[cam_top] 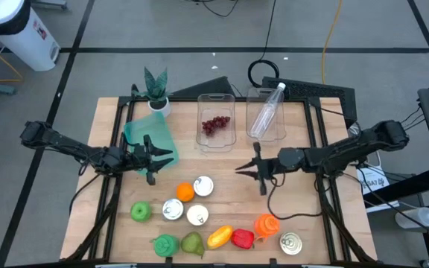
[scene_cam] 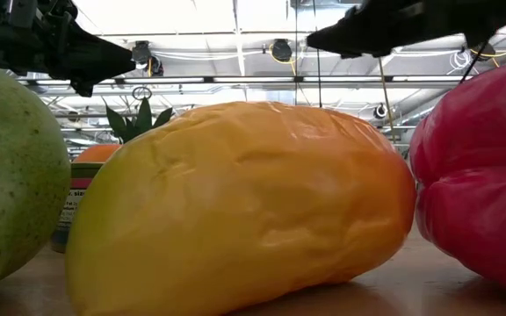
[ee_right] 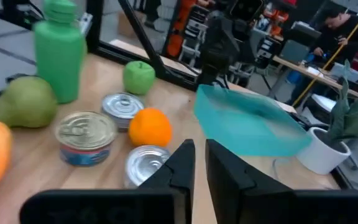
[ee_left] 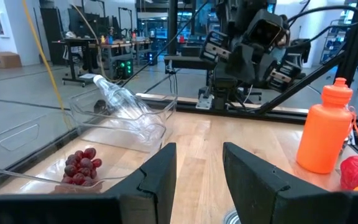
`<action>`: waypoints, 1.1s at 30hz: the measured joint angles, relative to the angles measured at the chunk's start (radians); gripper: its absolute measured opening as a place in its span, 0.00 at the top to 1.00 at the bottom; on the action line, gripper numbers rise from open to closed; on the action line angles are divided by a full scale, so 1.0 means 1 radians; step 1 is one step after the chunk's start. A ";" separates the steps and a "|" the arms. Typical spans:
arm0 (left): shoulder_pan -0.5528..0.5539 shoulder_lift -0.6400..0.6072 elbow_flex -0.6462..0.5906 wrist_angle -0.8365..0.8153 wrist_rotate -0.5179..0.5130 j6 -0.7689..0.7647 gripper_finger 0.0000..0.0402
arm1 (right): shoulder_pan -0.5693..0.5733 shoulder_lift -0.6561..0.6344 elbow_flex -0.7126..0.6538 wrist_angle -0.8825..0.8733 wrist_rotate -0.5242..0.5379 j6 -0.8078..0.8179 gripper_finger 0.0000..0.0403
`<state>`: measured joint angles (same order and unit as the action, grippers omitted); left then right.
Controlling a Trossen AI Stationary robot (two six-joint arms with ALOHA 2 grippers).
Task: Pick & Place Food Item
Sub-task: Put the right green tuna can into the blue bin
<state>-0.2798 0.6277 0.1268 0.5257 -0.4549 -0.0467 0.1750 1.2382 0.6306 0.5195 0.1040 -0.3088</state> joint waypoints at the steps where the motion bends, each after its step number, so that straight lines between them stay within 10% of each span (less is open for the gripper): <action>1: 0.000 0.000 0.000 0.000 0.000 0.000 0.65 | -0.007 0.010 0.021 -0.022 0.001 -0.011 0.93; 14: 0.000 0.000 0.000 0.002 0.000 0.011 0.65 | -0.042 0.293 0.296 -0.188 -0.075 -0.102 0.93; 33: 0.000 0.000 0.000 0.002 0.000 0.014 0.65 | -0.037 0.622 0.307 0.079 -0.106 -0.208 0.81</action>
<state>-0.2798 0.6277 0.1267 0.5278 -0.4549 -0.0330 0.1379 1.8603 0.9379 0.5987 -0.0022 -0.5167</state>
